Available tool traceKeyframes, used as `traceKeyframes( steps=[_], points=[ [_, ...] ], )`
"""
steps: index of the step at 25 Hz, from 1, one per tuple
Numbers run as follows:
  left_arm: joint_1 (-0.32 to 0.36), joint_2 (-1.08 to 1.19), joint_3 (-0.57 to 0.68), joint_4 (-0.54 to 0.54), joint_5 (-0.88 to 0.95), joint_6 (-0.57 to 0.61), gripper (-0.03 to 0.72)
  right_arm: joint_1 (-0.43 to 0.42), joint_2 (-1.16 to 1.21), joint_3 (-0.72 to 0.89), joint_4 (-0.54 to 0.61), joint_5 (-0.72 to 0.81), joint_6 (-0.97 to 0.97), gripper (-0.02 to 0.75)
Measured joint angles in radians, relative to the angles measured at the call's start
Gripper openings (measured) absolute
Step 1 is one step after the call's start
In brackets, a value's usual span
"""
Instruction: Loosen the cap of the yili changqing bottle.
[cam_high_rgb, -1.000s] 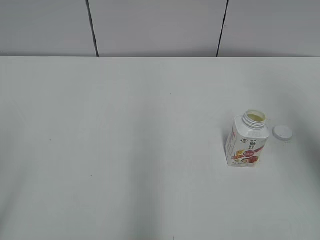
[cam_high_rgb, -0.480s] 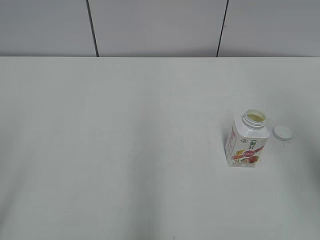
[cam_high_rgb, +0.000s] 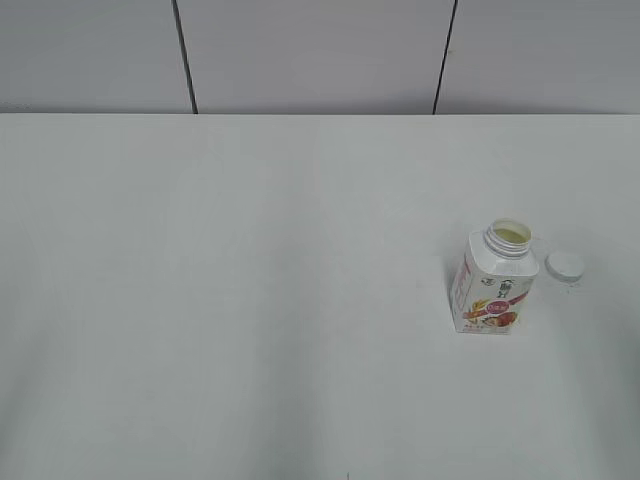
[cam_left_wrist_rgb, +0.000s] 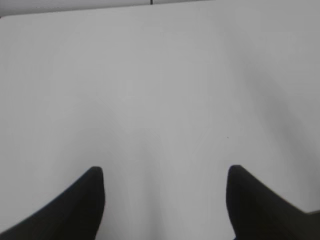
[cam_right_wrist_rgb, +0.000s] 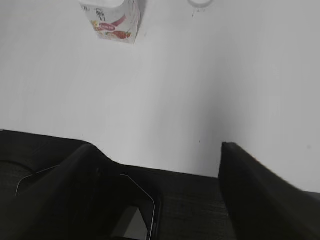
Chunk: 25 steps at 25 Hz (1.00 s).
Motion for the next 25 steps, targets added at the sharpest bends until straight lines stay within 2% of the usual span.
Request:
traceKeyframes(
  steps=[10,25],
  points=[
    [0.0,-0.051,0.0,0.009,0.0,-0.027,0.47,0.0,-0.17,0.152,-0.055,-0.009,0.0,0.594],
    [0.0,-0.051,0.0,0.013,0.0,-0.094,0.449,0.0,-0.273,0.183,-0.079,-0.042,0.031,0.594]
  ],
)
